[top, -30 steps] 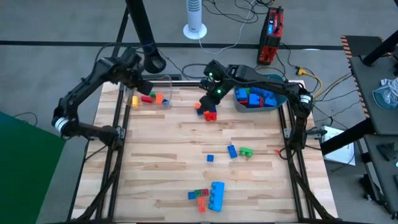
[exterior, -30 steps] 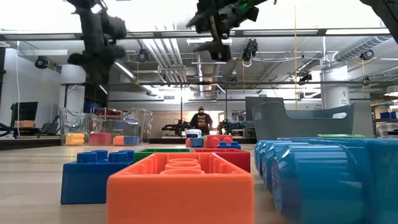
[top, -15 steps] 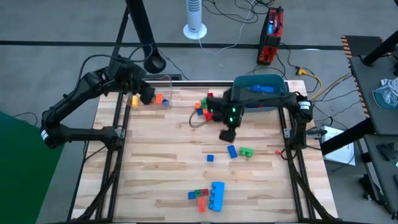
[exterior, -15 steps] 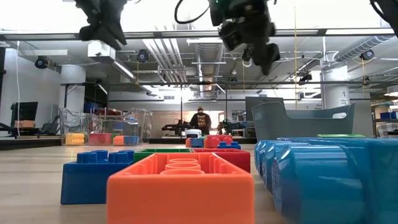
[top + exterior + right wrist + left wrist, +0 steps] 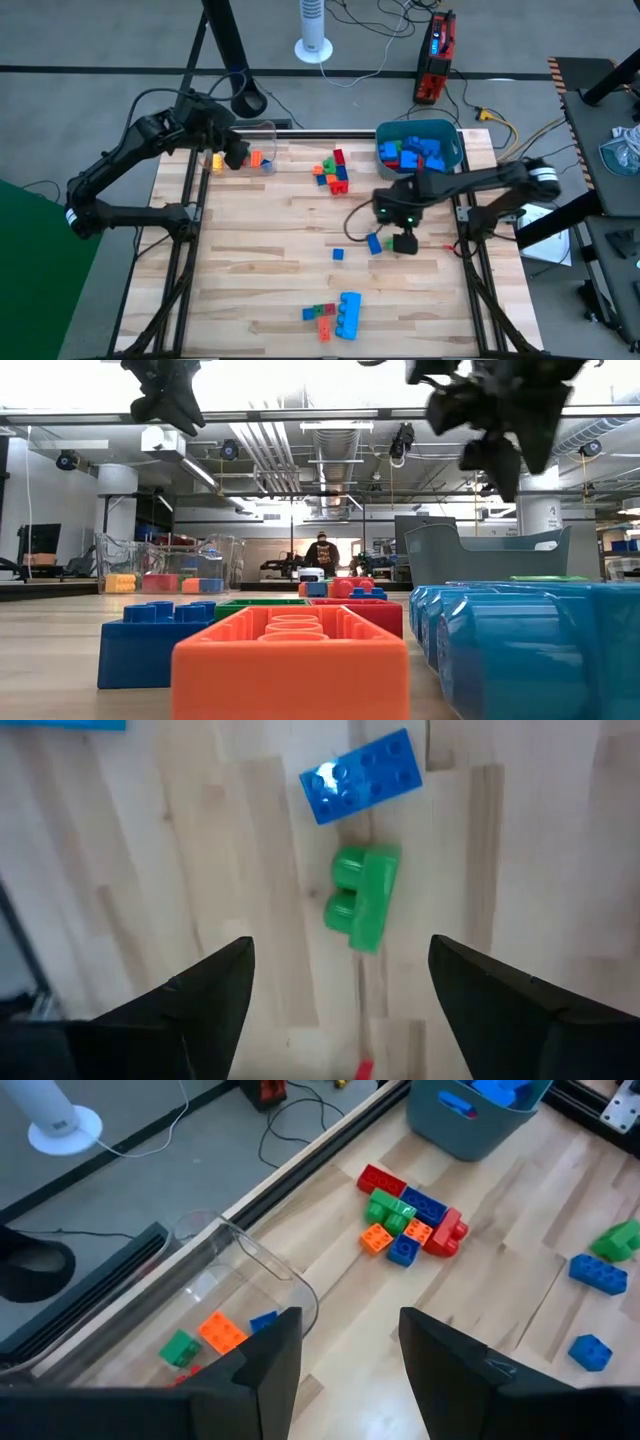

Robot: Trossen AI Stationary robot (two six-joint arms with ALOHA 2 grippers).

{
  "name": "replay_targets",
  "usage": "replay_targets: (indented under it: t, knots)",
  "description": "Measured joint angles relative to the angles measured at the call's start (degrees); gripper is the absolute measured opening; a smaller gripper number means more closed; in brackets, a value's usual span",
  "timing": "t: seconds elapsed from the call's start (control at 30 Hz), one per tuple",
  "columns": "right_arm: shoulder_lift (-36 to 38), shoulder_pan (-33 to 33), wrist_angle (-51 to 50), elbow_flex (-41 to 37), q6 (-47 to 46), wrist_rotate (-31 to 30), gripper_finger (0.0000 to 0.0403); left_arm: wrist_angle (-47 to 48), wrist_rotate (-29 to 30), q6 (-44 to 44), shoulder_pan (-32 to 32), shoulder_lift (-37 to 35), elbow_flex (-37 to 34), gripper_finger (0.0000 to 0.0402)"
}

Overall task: Sort blocks by size
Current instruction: Put the big green game piece into the blue bin

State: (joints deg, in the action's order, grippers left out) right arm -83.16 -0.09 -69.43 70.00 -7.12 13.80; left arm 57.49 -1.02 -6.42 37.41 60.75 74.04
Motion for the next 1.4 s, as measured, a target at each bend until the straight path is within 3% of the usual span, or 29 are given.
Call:
replay_targets:
  t: [0.2,0.43,0.77,0.97,1.13,1.4]
  knots:
    - [8.89,0.29,13.04,-16.05,-8.59,-0.46,0.0285,-0.68,0.02,0.11,0.0,0.55,-0.05,0.0155]
    - [8.04,0.62,23.43,-25.59,-12.29,-0.45,0.0275,-3.21,0.02,-0.39,-0.11,1.27,-1.43,0.0155]
    - [-0.92,0.6,31.79,-26.99,-11.82,-0.61,0.0253,-6.79,0.0,-3.65,-0.31,1.25,-7.48,0.0156]
    - [-4.6,0.58,32.0,-26.85,-11.04,-0.85,0.021,-8.57,-0.02,-4.88,-0.53,1.07,-10.1,0.0156]
    - [-3.53,0.59,32.66,-26.89,-10.24,0.03,0.0155,-9.05,-0.03,-4.88,-0.61,1.03,-10.27,0.0156]
    - [3.25,0.58,27.42,-26.94,-14.62,-0.45,0.0147,-10.62,-0.02,-4.67,-0.63,0.99,-10.27,0.0156]
